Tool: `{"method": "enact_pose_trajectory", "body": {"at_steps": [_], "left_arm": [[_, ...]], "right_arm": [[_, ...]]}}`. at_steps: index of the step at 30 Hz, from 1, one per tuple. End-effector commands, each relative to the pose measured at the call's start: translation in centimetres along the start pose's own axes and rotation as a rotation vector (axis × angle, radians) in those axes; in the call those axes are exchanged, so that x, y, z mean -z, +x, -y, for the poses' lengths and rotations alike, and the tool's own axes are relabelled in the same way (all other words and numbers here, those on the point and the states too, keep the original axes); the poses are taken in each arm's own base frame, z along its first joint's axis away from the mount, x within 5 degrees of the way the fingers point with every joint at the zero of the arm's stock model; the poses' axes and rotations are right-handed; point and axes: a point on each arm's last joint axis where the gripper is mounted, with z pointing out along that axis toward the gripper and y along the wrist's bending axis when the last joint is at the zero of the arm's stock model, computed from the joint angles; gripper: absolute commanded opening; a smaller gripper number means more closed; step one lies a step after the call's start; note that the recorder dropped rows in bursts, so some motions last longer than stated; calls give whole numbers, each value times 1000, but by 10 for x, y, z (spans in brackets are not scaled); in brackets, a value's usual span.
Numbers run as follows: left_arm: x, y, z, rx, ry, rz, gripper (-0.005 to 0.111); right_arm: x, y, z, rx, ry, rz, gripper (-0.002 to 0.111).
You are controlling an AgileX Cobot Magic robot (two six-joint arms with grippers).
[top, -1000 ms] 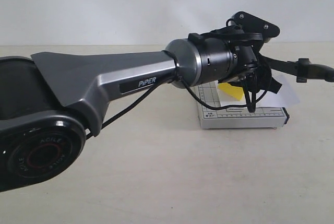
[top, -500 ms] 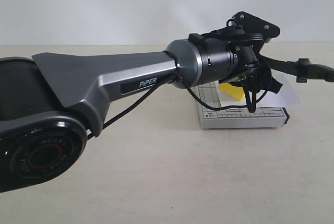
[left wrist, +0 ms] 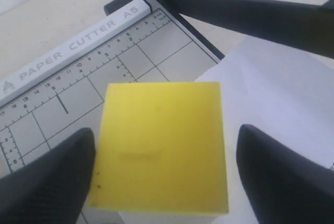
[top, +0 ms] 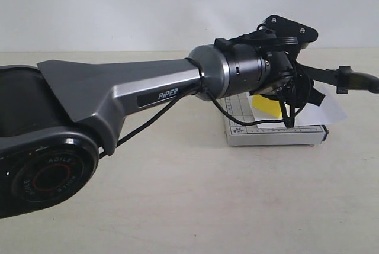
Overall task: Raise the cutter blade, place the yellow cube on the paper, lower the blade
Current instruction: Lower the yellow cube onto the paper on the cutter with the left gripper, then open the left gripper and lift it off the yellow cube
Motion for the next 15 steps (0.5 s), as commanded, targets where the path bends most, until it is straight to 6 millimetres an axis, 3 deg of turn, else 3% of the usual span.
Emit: {"method": "enact_pose_trajectory", "body": {"at_steps": [1, 7, 15], "left_arm": [[12, -9, -9, 33, -8, 37, 71], [52, -24, -32, 70, -1, 21, 71], [113, -53, -52, 29, 76, 153, 71]], "right_arm": [[1, 0, 0, 8, -1, 4, 0], [1, 0, 0, 10, -1, 4, 0], [1, 0, 0, 8, -1, 4, 0]]}}
